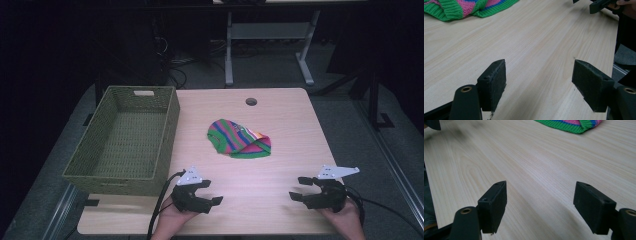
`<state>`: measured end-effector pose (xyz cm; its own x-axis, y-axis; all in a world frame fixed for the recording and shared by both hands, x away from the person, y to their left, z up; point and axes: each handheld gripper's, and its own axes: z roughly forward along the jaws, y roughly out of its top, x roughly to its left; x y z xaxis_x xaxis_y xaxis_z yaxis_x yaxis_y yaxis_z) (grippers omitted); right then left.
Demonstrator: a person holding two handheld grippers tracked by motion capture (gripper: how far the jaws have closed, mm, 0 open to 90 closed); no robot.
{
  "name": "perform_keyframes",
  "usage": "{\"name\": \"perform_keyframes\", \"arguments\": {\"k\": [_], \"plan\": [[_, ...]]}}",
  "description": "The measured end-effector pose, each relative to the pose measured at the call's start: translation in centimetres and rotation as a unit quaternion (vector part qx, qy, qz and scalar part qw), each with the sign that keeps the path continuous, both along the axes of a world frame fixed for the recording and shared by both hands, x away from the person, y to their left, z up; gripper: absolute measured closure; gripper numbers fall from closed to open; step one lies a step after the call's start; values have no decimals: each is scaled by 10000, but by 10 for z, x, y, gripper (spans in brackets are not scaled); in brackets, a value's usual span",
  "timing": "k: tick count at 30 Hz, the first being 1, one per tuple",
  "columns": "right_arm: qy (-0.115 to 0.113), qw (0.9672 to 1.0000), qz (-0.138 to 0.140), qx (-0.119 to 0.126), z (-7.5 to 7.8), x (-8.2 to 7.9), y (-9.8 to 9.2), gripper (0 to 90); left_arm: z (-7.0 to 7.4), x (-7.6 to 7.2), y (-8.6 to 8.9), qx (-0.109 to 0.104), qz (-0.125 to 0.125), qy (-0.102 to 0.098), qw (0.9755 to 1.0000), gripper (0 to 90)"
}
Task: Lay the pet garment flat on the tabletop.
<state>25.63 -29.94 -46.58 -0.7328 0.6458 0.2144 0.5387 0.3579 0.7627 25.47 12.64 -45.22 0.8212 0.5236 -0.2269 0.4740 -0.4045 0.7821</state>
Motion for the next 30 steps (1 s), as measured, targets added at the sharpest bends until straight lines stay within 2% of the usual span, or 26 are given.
{"name": "perform_keyframes", "arguments": {"k": [7,9,17,21,30], "plan": [[-23,10000,-59,-46,1,-2,-4,265,0,0,-1,14,-30,-32,10000,267],[-39,10000,-37,-53,2,-2,-4,265,-1,0,-2,82,-60,-51,9999,266],[-79,9999,66,-95,4,0,7,258,1,-3,-2,140,-128,-149,9997,267],[-99,9996,172,-204,5,1,15,257,1,-2,-1,152,-117,-180,9997,266],[-120,9993,170,-300,6,3,26,256,2,-1,2,107,-73,-193,9997,267]]}}
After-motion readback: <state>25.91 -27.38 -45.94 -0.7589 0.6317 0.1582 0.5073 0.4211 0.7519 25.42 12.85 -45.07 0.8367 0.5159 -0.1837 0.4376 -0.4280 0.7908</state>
